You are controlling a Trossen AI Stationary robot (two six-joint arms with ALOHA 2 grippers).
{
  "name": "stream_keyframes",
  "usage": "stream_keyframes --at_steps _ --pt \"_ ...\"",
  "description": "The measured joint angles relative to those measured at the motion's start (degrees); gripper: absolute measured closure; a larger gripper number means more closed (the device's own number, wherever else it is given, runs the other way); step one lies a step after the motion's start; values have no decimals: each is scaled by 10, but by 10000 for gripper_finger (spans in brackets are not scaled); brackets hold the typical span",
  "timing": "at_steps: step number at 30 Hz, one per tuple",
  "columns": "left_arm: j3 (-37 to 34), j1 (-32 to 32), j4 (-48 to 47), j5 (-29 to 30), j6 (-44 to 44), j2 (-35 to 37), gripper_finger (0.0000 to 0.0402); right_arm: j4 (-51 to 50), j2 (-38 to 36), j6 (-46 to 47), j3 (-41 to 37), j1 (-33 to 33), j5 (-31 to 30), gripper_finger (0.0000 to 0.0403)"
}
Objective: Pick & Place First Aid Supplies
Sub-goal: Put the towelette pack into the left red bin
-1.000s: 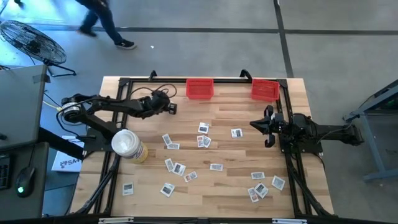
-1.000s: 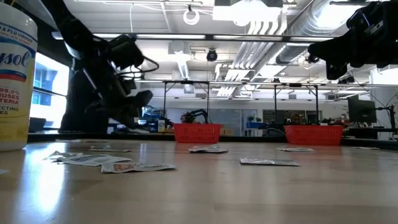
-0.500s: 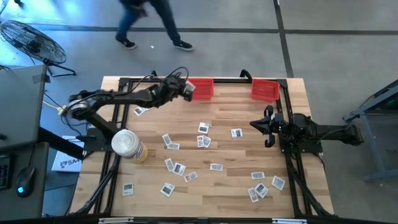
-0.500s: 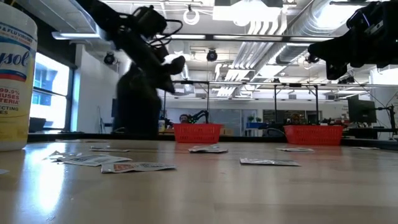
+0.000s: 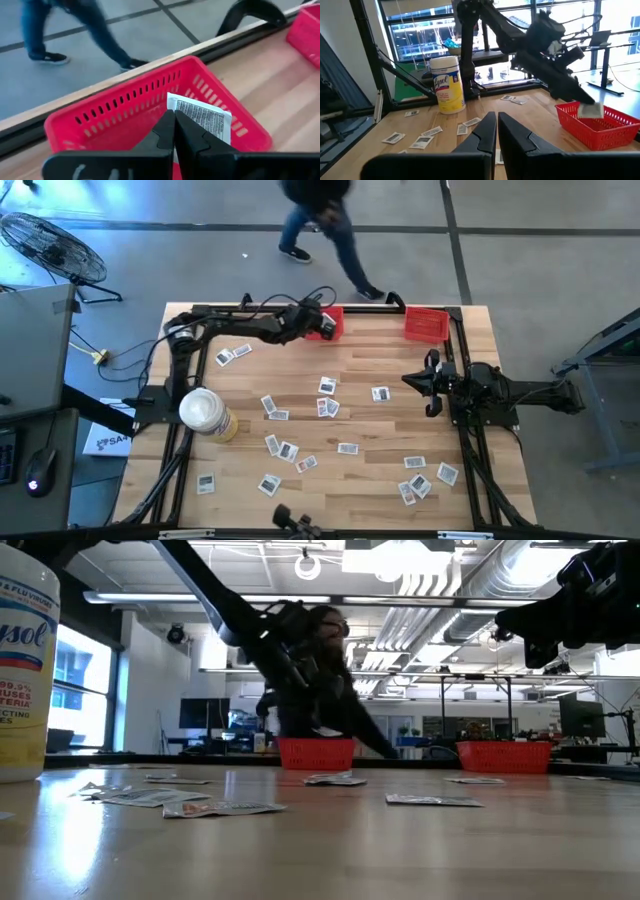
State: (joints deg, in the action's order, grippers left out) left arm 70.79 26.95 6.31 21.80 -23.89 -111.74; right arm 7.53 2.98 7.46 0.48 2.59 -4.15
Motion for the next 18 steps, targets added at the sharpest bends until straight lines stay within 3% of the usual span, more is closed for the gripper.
stream_keyframes --at_steps 4,10,18 --pt "7 1 -5 6 -14 -16 401 0 0 0 0 0 0 391" --pt "8 4 -5 60 0 -18 401 0 0 0 0 0 0 391" --pt "8 4 -28 41 -8 -18 401 0 0 0 0 0 0 391"
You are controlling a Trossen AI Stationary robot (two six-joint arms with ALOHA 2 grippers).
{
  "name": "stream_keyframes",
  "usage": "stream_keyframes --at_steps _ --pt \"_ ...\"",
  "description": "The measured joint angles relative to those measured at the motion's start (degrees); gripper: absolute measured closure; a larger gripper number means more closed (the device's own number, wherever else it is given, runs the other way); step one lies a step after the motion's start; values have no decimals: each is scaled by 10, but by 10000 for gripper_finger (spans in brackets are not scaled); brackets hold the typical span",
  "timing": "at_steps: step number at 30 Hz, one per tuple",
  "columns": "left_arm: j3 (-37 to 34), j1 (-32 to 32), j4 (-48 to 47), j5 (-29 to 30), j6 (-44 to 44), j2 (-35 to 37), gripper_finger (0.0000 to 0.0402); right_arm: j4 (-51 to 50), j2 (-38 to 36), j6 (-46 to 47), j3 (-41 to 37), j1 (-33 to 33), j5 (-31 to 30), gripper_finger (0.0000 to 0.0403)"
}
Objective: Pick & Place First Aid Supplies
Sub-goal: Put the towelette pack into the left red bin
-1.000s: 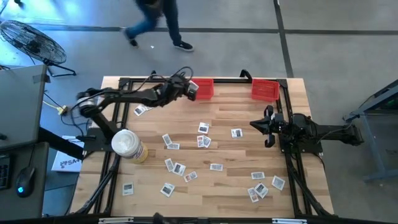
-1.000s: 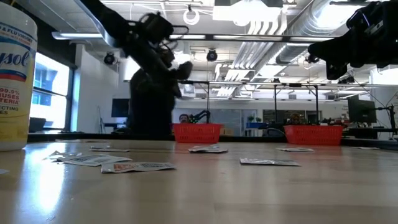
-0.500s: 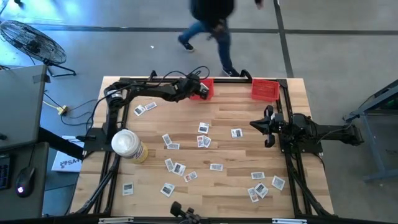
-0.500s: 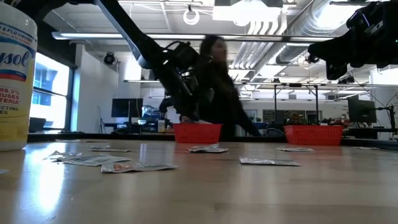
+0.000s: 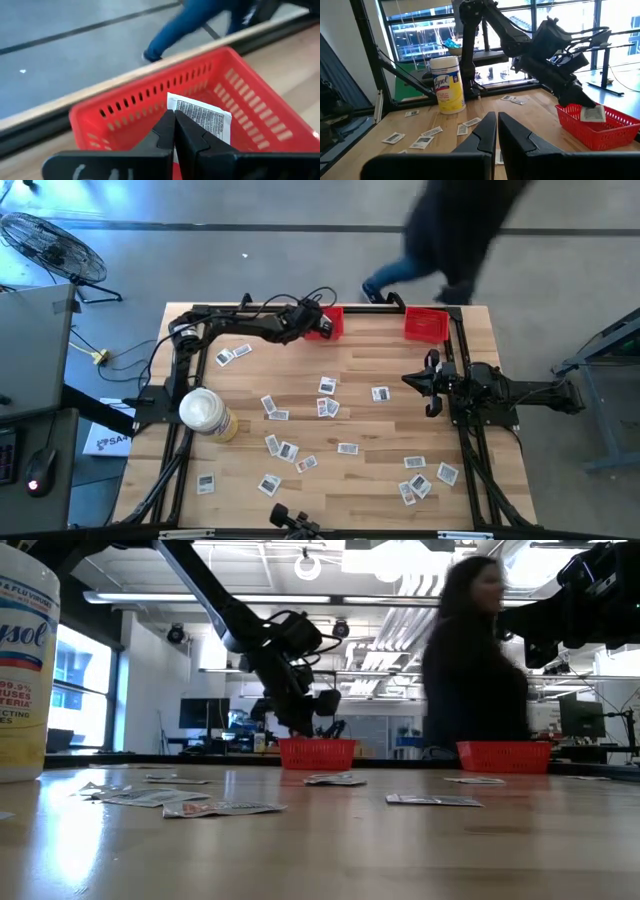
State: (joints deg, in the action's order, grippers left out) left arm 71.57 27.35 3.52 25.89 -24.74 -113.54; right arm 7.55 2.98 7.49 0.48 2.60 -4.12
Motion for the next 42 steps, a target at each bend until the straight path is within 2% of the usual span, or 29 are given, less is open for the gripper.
stream_keyframes --at_steps 5,8,17,22,25,29,35,39,42 --pt "0 9 -23 -18 -21 0 401 0 0 0 0 0 0 391" --pt "0 18 -32 -47 -27 0 392 0 0 0 0 0 0 391" --pt "0 23 -30 -109 -13 1 288 13 0 0 0 0 -1 391" --pt "-1 22 -75 -118 16 67 253 26 0 0 0 0 -1 391" --pt "-10 11 -125 -88 25 123 250 27 0 4 0 0 0 391" --pt "-81 -16 -153 -29 14 202 250 28 0 22 0 0 3 391" --pt "-256 -65 -136 30 -74 330 250 30 0 29 0 0 2 391" --pt "-344 -83 -159 40 -130 406 250 30 0 41 0 0 11 391" --pt "-376 -82 -199 34 -174 446 250 29 0 50 0 0 12 391"
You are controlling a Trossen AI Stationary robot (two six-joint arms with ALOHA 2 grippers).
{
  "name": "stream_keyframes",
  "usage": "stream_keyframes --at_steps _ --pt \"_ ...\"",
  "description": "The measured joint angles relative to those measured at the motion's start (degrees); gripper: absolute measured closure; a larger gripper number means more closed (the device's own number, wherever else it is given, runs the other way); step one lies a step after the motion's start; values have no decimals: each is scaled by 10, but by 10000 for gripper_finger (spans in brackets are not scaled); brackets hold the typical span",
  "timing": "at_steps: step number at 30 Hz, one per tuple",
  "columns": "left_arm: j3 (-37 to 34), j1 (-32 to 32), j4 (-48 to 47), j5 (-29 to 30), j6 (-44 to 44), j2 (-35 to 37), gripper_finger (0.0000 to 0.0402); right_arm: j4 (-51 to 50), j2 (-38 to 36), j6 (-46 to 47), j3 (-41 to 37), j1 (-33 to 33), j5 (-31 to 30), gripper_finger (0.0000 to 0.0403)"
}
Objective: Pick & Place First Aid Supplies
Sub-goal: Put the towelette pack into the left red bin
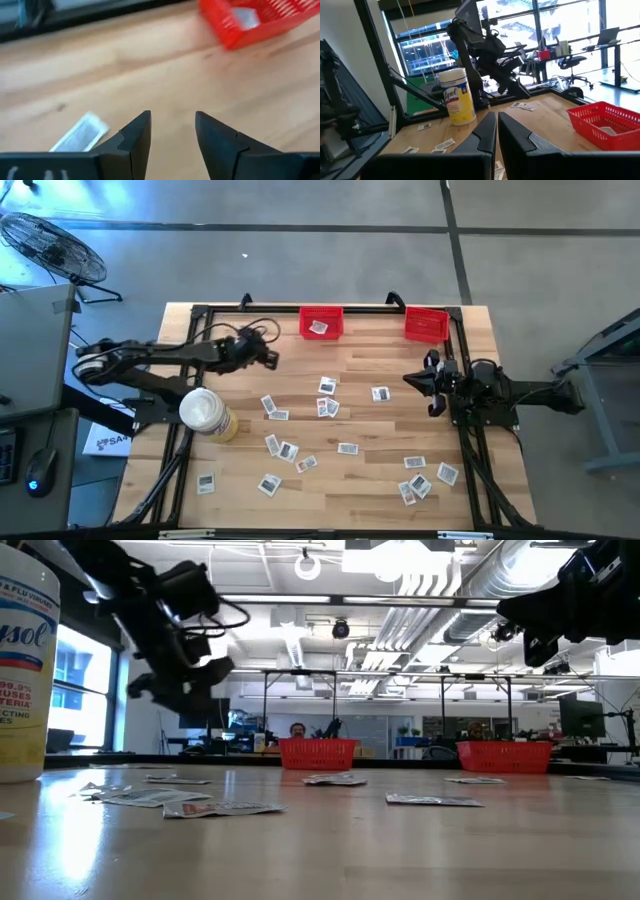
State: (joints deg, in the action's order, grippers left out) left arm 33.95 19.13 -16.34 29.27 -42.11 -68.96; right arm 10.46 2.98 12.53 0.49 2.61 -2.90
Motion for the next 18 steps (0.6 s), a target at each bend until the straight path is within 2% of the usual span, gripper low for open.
stream_keyframes --at_steps 3,8,14,18 --pt "-4 16 -62 7 -33 13 250 -1 0 2 0 0 -4 391" --pt "-4 84 -126 13 -84 9 250 2 2 5 0 0 -4 391" --pt "-4 158 -136 18 -97 -25 250 1 8 5 0 0 -1 391" --pt "-4 171 -156 69 -126 -53 250 1 8 5 0 0 -1 391"
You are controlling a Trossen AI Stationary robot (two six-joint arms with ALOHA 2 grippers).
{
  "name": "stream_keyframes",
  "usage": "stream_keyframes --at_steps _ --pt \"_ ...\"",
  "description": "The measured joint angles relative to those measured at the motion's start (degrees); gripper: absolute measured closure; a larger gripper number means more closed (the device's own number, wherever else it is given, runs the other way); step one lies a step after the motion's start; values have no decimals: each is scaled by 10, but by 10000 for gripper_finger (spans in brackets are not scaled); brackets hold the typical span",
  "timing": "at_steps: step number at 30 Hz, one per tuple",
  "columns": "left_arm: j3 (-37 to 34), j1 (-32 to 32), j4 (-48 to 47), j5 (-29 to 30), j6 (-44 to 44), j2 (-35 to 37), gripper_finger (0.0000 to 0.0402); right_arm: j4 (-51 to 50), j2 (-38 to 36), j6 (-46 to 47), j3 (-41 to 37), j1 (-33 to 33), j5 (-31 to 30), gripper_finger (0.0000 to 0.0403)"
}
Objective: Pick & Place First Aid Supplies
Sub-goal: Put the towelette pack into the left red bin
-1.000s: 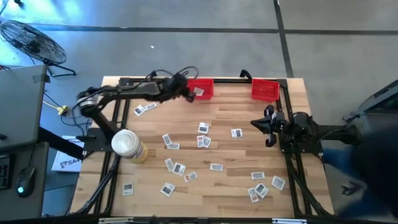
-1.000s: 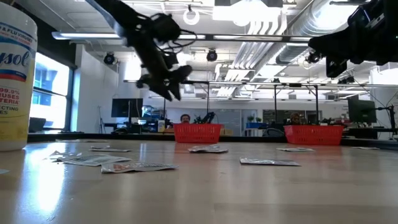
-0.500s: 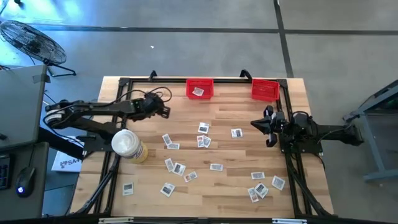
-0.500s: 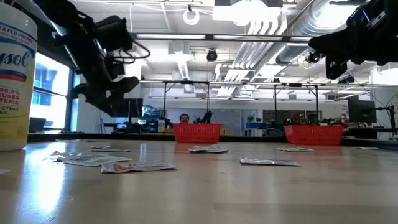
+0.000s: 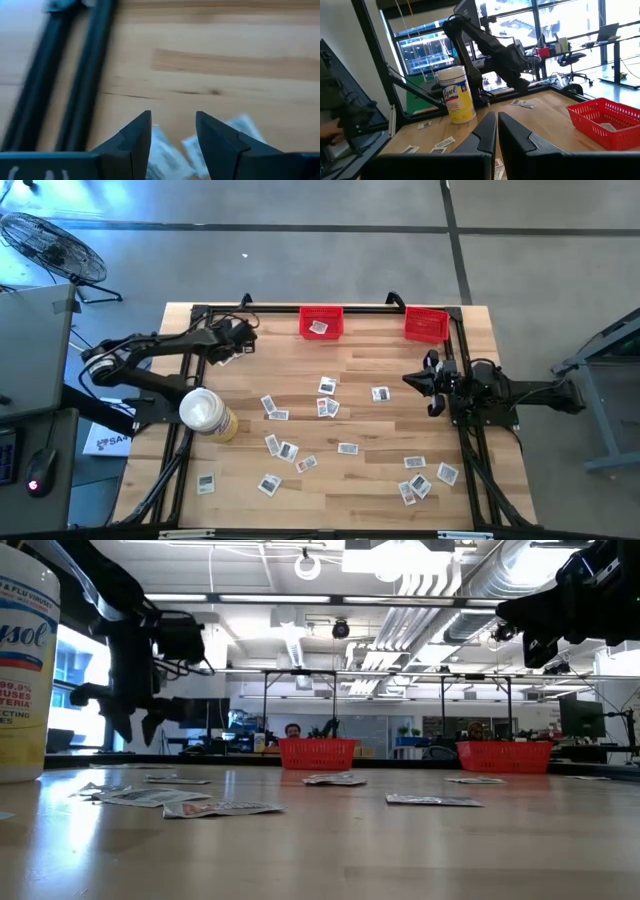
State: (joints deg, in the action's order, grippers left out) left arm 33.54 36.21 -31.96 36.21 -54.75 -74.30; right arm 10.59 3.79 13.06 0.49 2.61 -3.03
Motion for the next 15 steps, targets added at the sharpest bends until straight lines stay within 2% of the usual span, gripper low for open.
stream_keyframes --at_steps 3,9,15 --pt "0 2 -5 15 -46 -20 250 0 0 0 0 0 0 391" --pt "0 2 19 16 -76 -72 250 0 0 0 0 0 0 391" --pt "1 1 5 21 -134 -123 250 0 0 0 0 0 0 391"
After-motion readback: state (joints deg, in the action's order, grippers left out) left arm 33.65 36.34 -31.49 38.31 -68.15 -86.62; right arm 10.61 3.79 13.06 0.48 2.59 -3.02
